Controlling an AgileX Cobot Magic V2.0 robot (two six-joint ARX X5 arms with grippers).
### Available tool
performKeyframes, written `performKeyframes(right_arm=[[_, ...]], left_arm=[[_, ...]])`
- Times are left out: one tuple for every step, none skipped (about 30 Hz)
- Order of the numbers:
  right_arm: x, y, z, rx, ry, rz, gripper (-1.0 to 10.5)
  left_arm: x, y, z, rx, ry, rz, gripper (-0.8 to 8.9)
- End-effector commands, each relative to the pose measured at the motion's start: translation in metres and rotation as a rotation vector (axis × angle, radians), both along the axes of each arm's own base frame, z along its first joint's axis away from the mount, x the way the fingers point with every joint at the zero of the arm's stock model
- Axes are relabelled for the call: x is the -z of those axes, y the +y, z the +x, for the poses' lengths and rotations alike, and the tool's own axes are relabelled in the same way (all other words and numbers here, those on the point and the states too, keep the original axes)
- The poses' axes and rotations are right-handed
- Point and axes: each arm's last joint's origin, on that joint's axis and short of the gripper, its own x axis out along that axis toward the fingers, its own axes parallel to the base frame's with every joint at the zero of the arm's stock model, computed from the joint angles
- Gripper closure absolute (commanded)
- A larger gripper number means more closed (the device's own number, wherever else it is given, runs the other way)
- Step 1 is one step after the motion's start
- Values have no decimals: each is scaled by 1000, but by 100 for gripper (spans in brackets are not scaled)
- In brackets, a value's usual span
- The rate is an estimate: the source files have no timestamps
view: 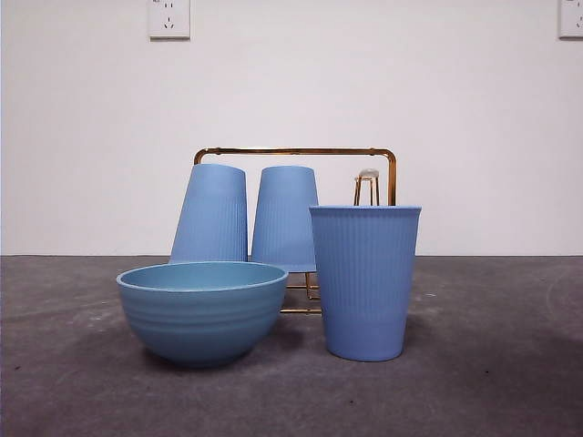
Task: Right arm lift cup from the cupboard, then place it on the right of the bowl
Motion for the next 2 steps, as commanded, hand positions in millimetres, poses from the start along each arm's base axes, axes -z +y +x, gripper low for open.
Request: performKeyframes(right_arm=[[1, 0, 0, 4, -4, 17, 927], [1, 0, 0, 4, -4, 17, 927]], left_arm=[[7, 0, 1, 7, 25, 12, 805], [7, 0, 1, 6, 25, 12, 805]])
